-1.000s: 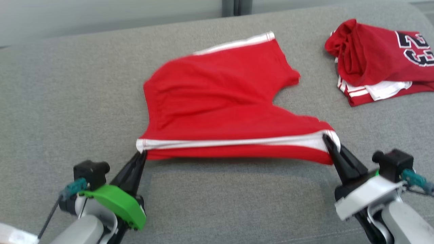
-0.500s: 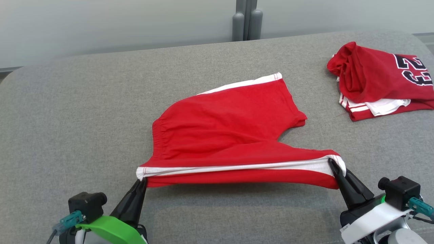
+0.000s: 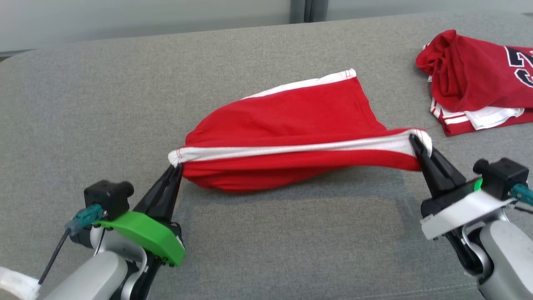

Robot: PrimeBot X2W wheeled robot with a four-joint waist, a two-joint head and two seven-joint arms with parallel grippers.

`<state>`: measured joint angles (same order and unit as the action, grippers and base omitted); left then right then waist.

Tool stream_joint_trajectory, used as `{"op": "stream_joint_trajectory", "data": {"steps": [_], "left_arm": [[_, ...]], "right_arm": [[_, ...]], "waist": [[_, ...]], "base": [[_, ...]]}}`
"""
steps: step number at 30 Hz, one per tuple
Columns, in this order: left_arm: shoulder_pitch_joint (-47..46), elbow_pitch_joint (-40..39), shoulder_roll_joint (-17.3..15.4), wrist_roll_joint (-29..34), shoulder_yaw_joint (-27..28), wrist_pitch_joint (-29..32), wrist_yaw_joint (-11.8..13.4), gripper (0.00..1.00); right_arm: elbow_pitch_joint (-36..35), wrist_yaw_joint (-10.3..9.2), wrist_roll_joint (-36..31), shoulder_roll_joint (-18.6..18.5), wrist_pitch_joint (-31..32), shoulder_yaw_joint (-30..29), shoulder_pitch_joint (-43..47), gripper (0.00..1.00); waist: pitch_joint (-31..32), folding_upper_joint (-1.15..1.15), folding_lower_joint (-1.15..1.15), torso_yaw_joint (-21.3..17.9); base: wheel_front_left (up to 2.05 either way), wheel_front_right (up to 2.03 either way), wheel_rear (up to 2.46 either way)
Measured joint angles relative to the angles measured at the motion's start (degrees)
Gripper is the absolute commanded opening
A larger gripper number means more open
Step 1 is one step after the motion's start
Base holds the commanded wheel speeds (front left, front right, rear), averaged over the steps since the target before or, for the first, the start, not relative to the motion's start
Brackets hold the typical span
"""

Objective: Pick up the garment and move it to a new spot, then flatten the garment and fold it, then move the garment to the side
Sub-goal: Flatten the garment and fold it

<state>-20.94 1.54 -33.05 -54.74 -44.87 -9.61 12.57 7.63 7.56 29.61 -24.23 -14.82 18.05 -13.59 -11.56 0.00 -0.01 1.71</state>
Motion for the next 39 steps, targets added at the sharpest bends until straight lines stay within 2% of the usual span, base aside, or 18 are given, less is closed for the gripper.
{"op": "stream_joint_trajectory", "data": {"steps": [8,18,29,30,32,33,34,35,36,37,39], "left_arm": [[-9.2,4.0,2.6,2.2,-0.8,2.5,-1.7,0.00],[-20.5,15.6,8.5,2.4,-1.3,5.0,-6.1,0.00],[-24.9,23.4,11.9,2.9,-1.3,3.3,-7.3,0.00],[-25.0,23.7,12.1,2.9,-1.3,3.2,-7.5,0.00],[-25.4,24.4,12.4,2.9,-1.4,3.0,-7.6,0.00],[-25.6,24.6,12.5,2.9,-1.4,3.0,-8.0,0.00],[-25.7,25.2,12.7,3.0,-1.8,3.1,-8.4,0.31],[-25.8,25.4,12.9,3.0,-1.9,3.1,-8.5,0.57],[-25.9,25.8,13.0,3.0,-2.0,3.1,-8.6,0.96],[-25.9,26.1,13.1,3.0,-2.1,3.0,-8.6,1.00],[-25.9,26.4,13.3,3.0,-2.4,3.0,-8.8,1.00]], "right_arm": [[7.5,-0.01,3.7,-2.2,0.0,3.4,-12.8,0.00],[20.7,0.00,8.5,-3.8,3.3,9.5,-28.0,0.00],[27.6,-0.01,12.6,-3.4,3.2,17.1,-37.1,0.00],[28.2,-0.01,12.8,-3.5,3.1,17.6,-37.7,0.04],[29.4,-0.01,13.2,-3.4,2.6,18.4,-38.7,0.27],[30.0,-0.01,13.6,-3.3,2.4,18.8,-39.2,0.30],[31.0,-0.01,14.2,-3.1,2.1,19.9,-40.0,0.49],[31.4,-0.01,14.5,-3.0,2.0,20.4,-40.3,0.93],[31.9,-0.01,14.8,-3.0,1.8,20.8,-40.6,1.00],[32.3,-0.02,15.1,-2.9,1.5,21.3,-40.8,1.00],[33.0,-0.02,15.5,-2.8,1.3,22.0,-41.0,1.00]], "waist": [[-5.0,0.00,0.00,0.8],[-12.3,0.00,0.00,2.6],[-15.8,0.00,0.01,4.1],[-15.8,0.00,0.01,4.2],[-15.7,0.00,0.01,4.3],[-15.7,0.00,0.01,4.3],[-15.6,0.00,0.01,4.3],[-15.6,0.00,0.01,4.3],[-15.5,0.00,0.00,4.4],[-15.3,0.00,0.01,4.4],[-15.0,0.00,0.01,4.4]], "base": [[0.00,0.00,0.00],[0.00,0.00,0.00],[0.00,0.00,0.00],[0.00,0.00,0.00],[0.00,0.00,0.00],[0.00,0.00,0.00],[0.00,0.00,0.00],[0.00,0.00,0.00],[0.00,0.00,0.00],[0.00,0.00,0.00],[0.00,0.00,0.00]]}}
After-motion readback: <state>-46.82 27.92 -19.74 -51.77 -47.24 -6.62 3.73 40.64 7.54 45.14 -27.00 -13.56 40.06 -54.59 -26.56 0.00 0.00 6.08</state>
